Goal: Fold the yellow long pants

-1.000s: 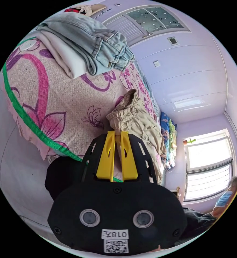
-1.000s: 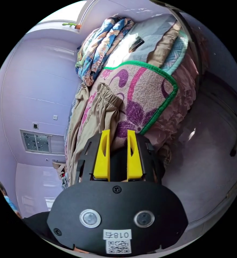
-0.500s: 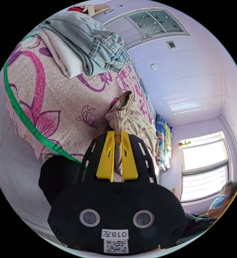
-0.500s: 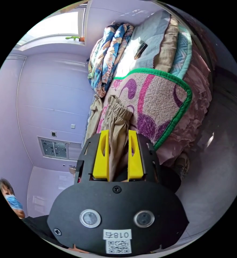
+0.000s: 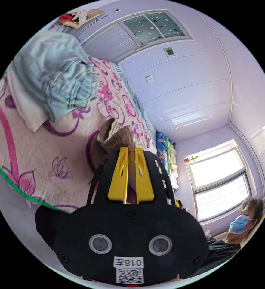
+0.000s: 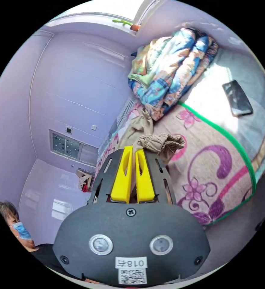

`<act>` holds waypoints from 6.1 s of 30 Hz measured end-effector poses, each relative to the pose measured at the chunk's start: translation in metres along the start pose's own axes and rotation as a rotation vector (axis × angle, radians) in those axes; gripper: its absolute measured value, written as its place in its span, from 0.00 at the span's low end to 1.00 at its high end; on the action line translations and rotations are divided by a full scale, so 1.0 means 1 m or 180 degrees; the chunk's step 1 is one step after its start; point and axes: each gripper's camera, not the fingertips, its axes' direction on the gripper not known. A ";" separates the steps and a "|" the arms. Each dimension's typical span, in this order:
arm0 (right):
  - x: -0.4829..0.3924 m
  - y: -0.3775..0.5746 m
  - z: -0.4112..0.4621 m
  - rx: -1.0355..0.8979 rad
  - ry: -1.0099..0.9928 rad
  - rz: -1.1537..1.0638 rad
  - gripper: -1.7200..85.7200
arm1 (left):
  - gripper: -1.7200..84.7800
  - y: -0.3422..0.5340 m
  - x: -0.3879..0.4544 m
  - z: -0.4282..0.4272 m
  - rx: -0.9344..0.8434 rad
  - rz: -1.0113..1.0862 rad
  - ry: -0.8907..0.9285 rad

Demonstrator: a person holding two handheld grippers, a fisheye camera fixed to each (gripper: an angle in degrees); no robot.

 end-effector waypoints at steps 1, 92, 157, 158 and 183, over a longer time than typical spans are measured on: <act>-0.015 -0.011 0.000 0.0008 -0.0051 -0.0076 0.02 | 0.06 -0.015 0.020 -0.003 0.0030 0.0120 0.0067; -0.227 -0.166 0.511 -0.0584 0.2939 -0.2213 0.04 | 0.11 -0.006 0.433 0.246 -0.1427 0.2941 -0.0218; 0.156 0.163 -0.066 0.0543 0.0590 0.0763 0.17 | 0.08 0.176 0.072 0.042 -0.0103 -0.0232 -0.0787; 0.163 0.158 -0.063 0.0543 0.0489 0.0817 0.17 | 0.07 0.177 0.070 0.040 -0.0087 -0.0241 -0.0745; 0.056 0.114 -0.117 0.0830 -0.0696 0.0391 0.01 | 0.06 0.206 0.064 -0.042 -0.0096 0.0215 0.0406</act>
